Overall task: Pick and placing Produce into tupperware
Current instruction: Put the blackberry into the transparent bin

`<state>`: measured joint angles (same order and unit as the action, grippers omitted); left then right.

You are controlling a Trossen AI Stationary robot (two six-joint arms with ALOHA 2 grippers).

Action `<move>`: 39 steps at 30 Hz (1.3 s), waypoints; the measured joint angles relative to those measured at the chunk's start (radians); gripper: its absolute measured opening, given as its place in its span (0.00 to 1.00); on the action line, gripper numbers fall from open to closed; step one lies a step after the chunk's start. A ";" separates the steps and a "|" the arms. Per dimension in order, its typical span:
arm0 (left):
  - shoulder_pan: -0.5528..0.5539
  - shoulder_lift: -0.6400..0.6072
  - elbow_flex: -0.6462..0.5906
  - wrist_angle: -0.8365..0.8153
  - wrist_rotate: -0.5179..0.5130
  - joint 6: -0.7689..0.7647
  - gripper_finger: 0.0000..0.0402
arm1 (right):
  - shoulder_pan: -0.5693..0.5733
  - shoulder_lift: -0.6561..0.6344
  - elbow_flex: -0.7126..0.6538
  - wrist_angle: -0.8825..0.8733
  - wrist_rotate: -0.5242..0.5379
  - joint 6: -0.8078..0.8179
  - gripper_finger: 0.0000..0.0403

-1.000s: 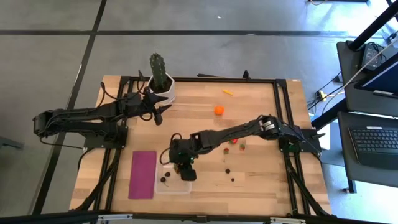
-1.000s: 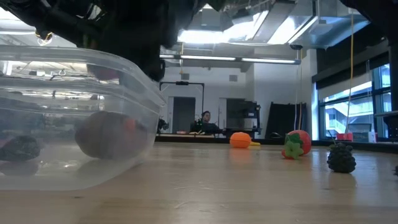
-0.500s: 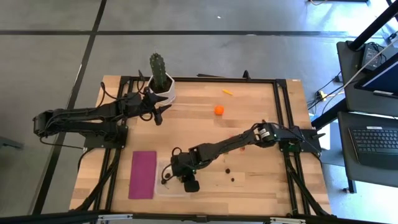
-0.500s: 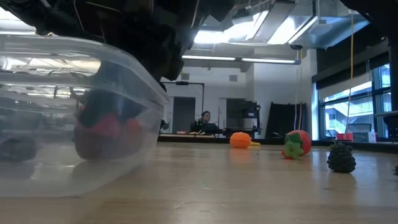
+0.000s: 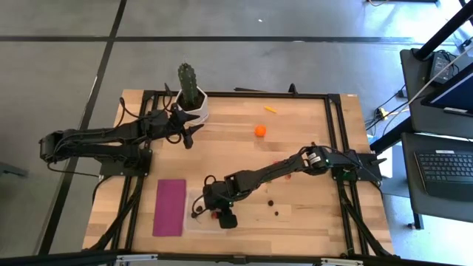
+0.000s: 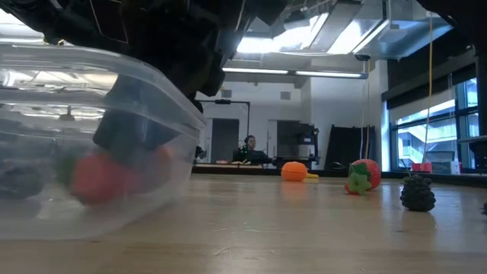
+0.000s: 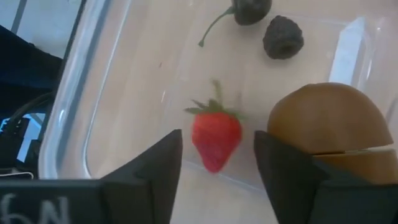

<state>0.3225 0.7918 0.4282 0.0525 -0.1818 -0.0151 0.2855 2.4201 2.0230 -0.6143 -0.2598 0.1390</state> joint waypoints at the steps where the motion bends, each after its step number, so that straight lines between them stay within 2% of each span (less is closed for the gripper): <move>1: 0.000 0.000 0.000 0.000 0.000 0.000 0.44 | -0.001 0.000 0.001 0.001 -0.001 0.000 0.54; 7: 0.000 0.000 0.000 0.000 0.000 0.000 0.44 | -0.023 0.000 0.089 -0.125 -0.002 0.011 0.64; 14: 0.000 0.000 0.000 0.000 0.000 0.000 0.44 | -0.058 -0.013 0.337 -0.395 0.009 0.037 0.65; 19: 0.000 0.000 -0.001 -0.001 0.000 0.000 0.44 | -0.058 -0.146 0.257 -0.497 0.078 0.096 0.65; 25: 0.000 0.000 -0.001 -0.022 0.000 0.000 0.44 | 0.011 -0.259 0.203 -0.741 0.300 0.141 0.65; 27: 0.000 0.000 -0.001 -0.027 0.000 0.000 0.44 | 0.047 -0.297 0.157 -0.763 0.358 0.165 0.65; 32: -0.002 0.000 -0.001 -0.047 0.000 0.000 0.44 | 0.124 -0.386 -0.062 -0.702 0.365 0.278 0.65; 39: -0.002 0.000 -0.001 -0.107 0.000 -0.001 0.44 | 0.187 -0.513 -0.470 -0.401 0.396 0.457 0.65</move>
<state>0.3202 0.7918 0.4271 -0.0541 -0.1822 -0.0165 0.4728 1.9069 1.5531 -1.0154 0.1361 0.5964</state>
